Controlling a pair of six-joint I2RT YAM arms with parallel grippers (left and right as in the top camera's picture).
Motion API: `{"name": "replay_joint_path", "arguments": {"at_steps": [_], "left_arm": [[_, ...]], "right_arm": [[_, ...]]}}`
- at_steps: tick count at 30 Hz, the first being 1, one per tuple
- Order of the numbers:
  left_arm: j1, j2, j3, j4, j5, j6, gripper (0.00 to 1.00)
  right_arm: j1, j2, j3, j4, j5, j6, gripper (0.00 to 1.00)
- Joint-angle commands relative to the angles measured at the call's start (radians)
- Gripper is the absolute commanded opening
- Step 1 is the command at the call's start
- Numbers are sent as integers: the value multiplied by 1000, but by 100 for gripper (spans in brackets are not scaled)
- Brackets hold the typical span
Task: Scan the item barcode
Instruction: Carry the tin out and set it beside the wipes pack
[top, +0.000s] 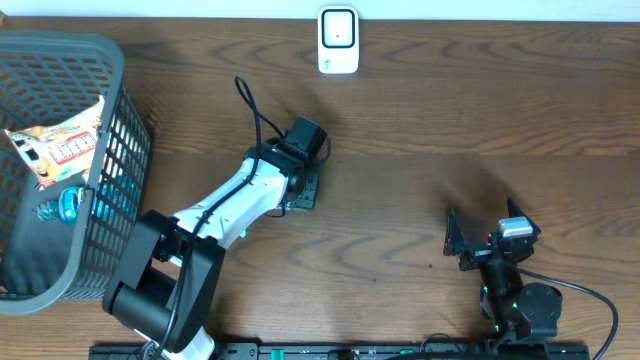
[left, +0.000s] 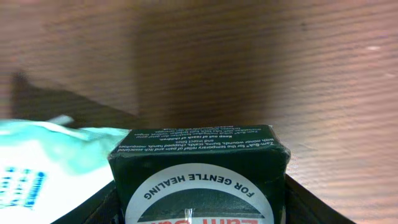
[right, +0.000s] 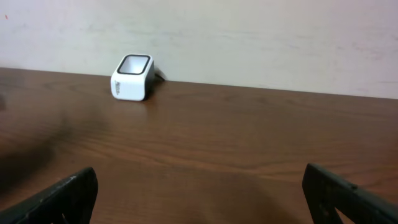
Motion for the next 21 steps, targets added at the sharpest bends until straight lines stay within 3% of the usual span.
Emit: {"name": "replay_joint_path", "arguments": {"at_steps": [1, 13, 21], "left_arm": [[11, 10, -28, 27, -101, 35, 57], [151, 10, -68, 193, -123, 87, 57], [157, 5, -23, 142, -82, 53, 57]], "right_arm": [[10, -8, -1, -4, 2, -4, 99], [10, -8, -1, -4, 1, -4, 99], [10, -8, -1, -4, 2, -4, 99]]}}
